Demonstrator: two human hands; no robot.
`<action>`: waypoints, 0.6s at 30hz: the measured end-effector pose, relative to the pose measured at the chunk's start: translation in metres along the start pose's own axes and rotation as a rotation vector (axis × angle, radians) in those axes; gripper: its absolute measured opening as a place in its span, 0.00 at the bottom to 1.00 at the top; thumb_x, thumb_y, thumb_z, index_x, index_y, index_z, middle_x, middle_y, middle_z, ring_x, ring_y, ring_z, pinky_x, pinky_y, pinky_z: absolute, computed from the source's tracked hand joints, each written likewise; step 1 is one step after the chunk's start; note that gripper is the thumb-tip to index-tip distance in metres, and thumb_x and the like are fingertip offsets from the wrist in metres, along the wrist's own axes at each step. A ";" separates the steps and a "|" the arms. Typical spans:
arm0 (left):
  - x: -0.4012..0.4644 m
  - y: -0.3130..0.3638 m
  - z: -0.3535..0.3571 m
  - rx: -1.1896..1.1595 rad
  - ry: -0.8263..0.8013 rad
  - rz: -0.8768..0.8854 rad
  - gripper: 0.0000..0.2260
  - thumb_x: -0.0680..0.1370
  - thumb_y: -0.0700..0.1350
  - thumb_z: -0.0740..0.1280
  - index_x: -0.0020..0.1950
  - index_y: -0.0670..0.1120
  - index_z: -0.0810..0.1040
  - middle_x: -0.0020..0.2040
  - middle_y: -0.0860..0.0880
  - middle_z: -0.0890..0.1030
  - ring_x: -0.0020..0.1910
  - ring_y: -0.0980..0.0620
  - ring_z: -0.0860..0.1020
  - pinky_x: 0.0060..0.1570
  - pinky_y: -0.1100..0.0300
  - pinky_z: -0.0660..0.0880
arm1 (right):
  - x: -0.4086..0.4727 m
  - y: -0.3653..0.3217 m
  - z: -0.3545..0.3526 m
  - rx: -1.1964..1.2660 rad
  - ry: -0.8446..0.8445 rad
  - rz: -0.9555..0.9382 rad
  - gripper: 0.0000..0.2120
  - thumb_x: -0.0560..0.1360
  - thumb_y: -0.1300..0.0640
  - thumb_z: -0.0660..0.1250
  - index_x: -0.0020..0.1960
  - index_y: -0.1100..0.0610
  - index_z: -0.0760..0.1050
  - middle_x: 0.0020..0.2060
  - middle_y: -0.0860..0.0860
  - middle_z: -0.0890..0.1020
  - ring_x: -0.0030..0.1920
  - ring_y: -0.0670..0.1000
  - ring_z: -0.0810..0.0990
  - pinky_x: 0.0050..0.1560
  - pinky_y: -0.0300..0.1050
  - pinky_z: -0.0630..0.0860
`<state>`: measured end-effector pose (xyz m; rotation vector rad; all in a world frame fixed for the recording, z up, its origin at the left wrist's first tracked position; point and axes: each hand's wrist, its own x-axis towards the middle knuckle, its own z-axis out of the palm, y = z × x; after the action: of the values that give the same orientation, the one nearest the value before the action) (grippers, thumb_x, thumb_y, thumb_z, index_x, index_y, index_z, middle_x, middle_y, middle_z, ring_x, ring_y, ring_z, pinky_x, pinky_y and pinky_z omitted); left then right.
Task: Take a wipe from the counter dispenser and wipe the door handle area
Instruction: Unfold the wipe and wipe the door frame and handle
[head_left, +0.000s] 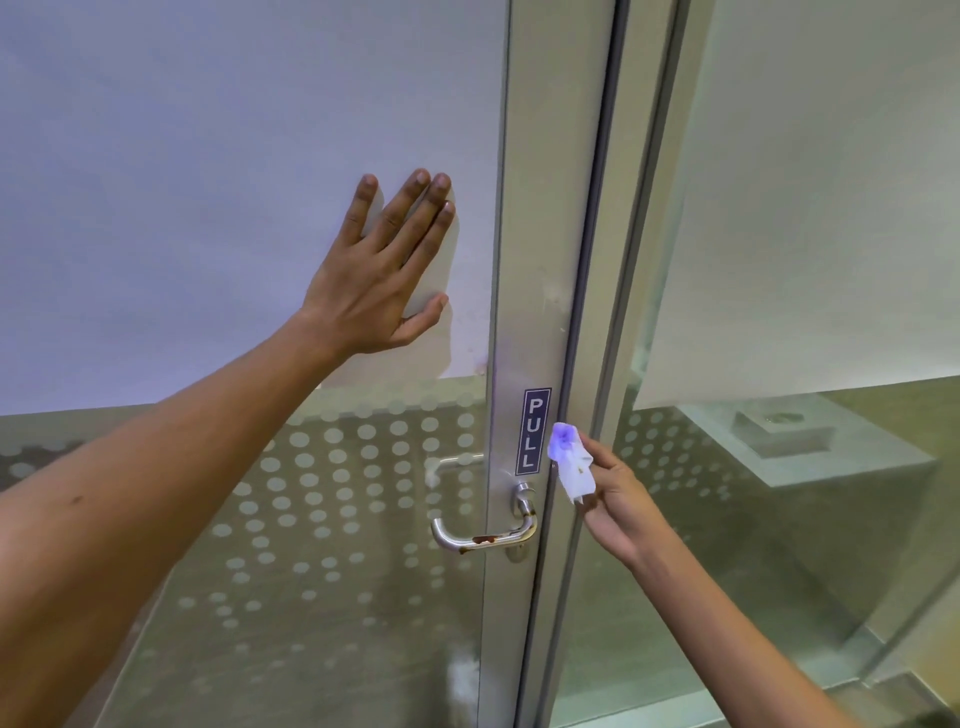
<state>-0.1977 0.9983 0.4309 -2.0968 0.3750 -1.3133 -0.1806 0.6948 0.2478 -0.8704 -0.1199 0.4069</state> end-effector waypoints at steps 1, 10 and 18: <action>0.000 0.001 0.000 -0.005 0.001 -0.007 0.37 0.82 0.59 0.54 0.83 0.36 0.51 0.83 0.36 0.53 0.82 0.37 0.52 0.77 0.34 0.47 | -0.003 0.001 -0.001 0.030 -0.015 0.009 0.20 0.73 0.76 0.60 0.59 0.62 0.80 0.55 0.55 0.84 0.47 0.47 0.85 0.44 0.35 0.82; -0.008 0.034 -0.005 -0.083 -0.029 -0.048 0.38 0.81 0.58 0.57 0.82 0.35 0.53 0.82 0.35 0.55 0.82 0.37 0.54 0.77 0.33 0.49 | -0.018 0.005 -0.019 0.133 0.053 0.103 0.15 0.73 0.74 0.63 0.50 0.61 0.84 0.49 0.57 0.86 0.46 0.54 0.85 0.53 0.50 0.81; -0.014 0.048 0.008 -0.094 -0.052 -0.046 0.38 0.81 0.58 0.57 0.82 0.35 0.53 0.82 0.35 0.55 0.82 0.37 0.54 0.77 0.35 0.47 | -0.010 0.033 -0.044 -0.369 0.306 0.130 0.23 0.73 0.79 0.53 0.52 0.62 0.80 0.47 0.58 0.83 0.48 0.54 0.81 0.60 0.50 0.79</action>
<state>-0.1926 0.9717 0.3876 -2.2251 0.3744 -1.2873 -0.1878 0.6779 0.1952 -1.2986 0.1504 0.3733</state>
